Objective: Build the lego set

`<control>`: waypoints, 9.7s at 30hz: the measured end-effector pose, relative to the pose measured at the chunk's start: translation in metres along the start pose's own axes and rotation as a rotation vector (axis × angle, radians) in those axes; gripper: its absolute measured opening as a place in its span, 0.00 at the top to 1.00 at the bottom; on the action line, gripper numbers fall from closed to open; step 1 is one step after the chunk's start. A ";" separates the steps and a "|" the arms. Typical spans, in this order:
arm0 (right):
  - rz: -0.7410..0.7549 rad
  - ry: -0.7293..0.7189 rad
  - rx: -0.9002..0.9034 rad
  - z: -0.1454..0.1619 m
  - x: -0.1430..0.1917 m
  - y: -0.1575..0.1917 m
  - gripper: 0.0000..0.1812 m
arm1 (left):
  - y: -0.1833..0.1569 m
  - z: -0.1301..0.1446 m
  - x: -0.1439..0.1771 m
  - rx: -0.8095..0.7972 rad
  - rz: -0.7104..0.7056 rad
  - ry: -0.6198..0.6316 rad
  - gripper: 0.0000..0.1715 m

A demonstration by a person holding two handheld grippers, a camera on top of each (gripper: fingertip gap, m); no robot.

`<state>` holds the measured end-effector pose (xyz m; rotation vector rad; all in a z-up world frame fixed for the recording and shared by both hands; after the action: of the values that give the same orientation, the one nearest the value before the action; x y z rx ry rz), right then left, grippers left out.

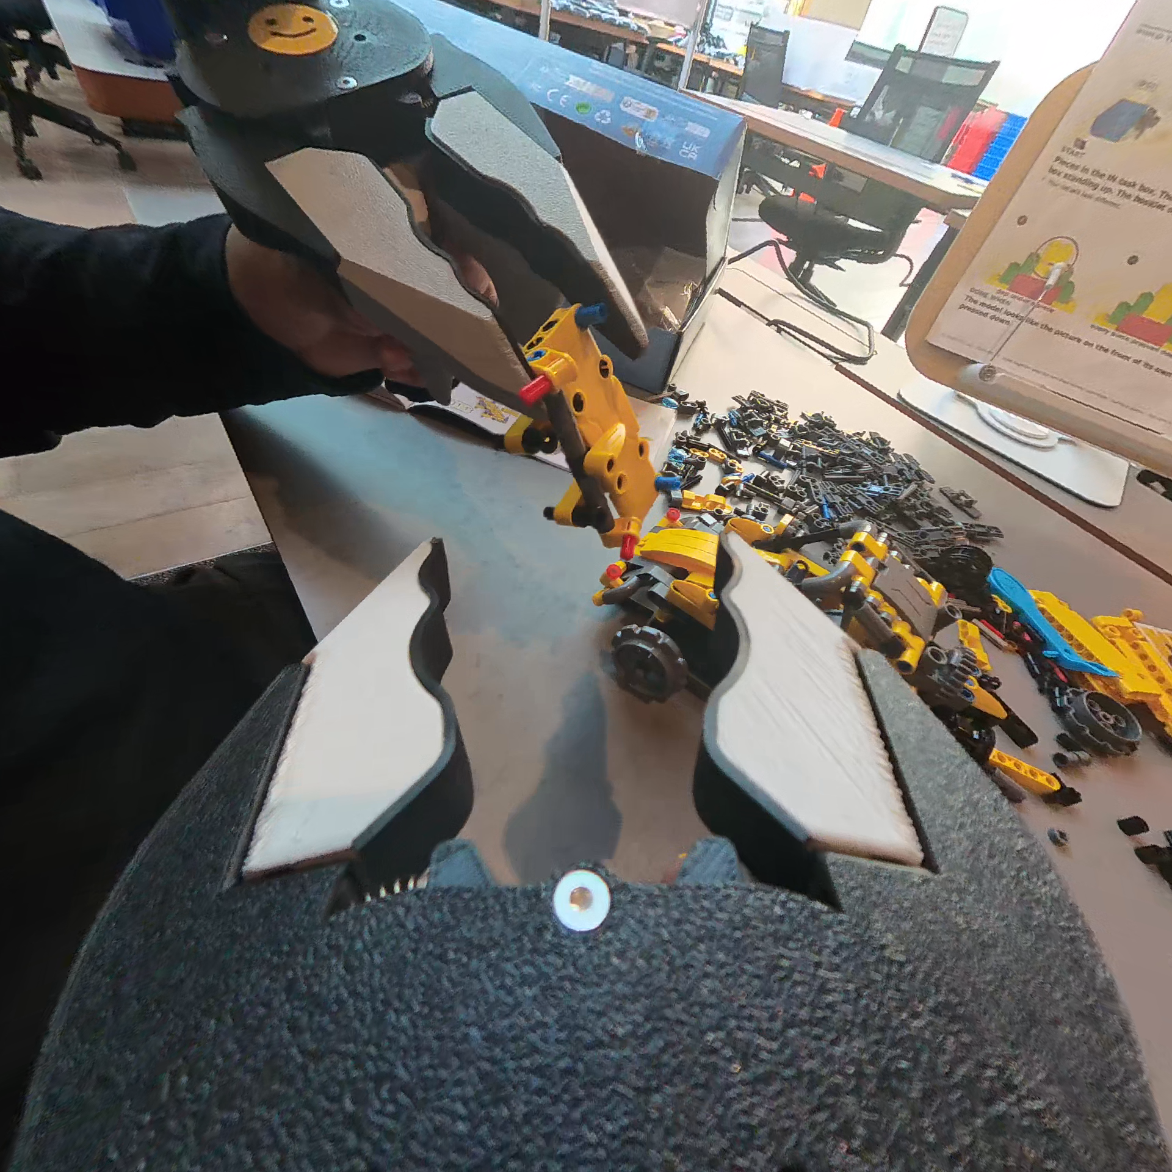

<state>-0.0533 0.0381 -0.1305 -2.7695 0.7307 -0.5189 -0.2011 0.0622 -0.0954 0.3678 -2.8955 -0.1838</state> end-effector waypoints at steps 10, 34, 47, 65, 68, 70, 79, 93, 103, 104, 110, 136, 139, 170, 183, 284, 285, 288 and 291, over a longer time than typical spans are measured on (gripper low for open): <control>-0.021 -0.074 -0.005 -0.004 0.003 0.002 0.51 | -0.004 0.000 -0.002 0.029 0.048 0.018 0.84; 0.012 -0.065 0.143 -0.052 0.002 -0.025 0.60 | 0.040 -0.038 0.018 0.386 0.112 -0.183 0.84; 0.036 -0.208 0.127 -0.100 0.010 -0.046 0.67 | 0.047 -0.103 0.025 0.389 0.224 -0.193 0.84; 0.308 -0.174 0.361 -0.102 0.031 -0.049 0.88 | 0.038 -0.094 0.013 0.469 0.173 -0.226 0.80; 0.317 -0.160 0.425 -0.102 0.035 -0.048 0.88 | 0.031 -0.099 0.024 0.218 0.137 -0.090 0.75; 0.323 -0.135 0.466 -0.101 0.034 -0.046 0.88 | 0.027 -0.099 0.027 0.028 0.067 0.017 0.74; 0.236 -0.037 0.676 -0.102 0.026 -0.016 0.88 | 0.007 -0.096 0.015 -0.271 0.040 0.153 0.76; 0.094 -0.067 0.534 -0.098 0.033 -0.019 0.86 | -0.009 -0.077 0.010 -0.197 0.085 0.089 0.90; 0.040 -0.005 0.558 -0.090 0.022 -0.013 0.87 | -0.012 -0.057 0.019 -0.153 0.134 0.073 0.91; 0.039 0.002 0.559 -0.089 0.021 -0.013 0.88 | -0.011 -0.056 0.019 -0.159 0.132 0.081 0.91; 0.013 -0.019 0.551 -0.090 0.020 -0.009 0.87 | -0.012 -0.056 0.029 -0.137 0.176 0.058 0.93; 0.024 -0.265 0.350 -0.107 0.060 -0.040 0.79 | 0.006 -0.112 0.047 -0.284 0.039 -0.095 0.98; 0.026 -0.327 0.320 -0.115 0.068 -0.044 0.81 | -0.014 -0.148 0.056 -0.582 -0.039 -0.080 0.98; 0.095 -0.290 0.850 -0.165 0.115 -0.002 0.89 | -0.087 -0.154 0.072 -1.129 -0.234 -0.088 0.98; 0.147 -0.268 0.877 -0.169 0.111 -0.001 0.91 | -0.085 -0.152 0.070 -1.098 -0.235 -0.085 0.98; 0.179 0.101 0.000 0.068 0.078 -0.108 0.90 | -0.005 0.095 0.088 0.221 -0.508 0.239 0.60; 0.181 0.095 -0.021 0.074 0.076 -0.112 0.89 | -0.005 0.094 0.088 0.214 -0.503 0.225 0.62; 0.197 0.056 -0.069 0.087 0.070 -0.122 0.88 | -0.002 0.096 0.088 0.217 -0.486 0.222 0.65; 0.220 0.038 -0.089 0.098 0.064 -0.131 0.87 | 0.001 0.098 0.088 0.279 -0.426 0.227 0.65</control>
<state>0.0935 0.1294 -0.1619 -2.7184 1.0762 -0.5070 -0.3068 0.0502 -0.1730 0.9838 -2.5840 0.1875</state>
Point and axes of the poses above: each gripper's, where its closed fingertips meet, x back along the fingers, z out of its underside, y = z × x across the jaws, the point moved 8 cm from there along x, back along the fingers, and after that the axes turned 8 degrees about x, right-handed, at the moved point
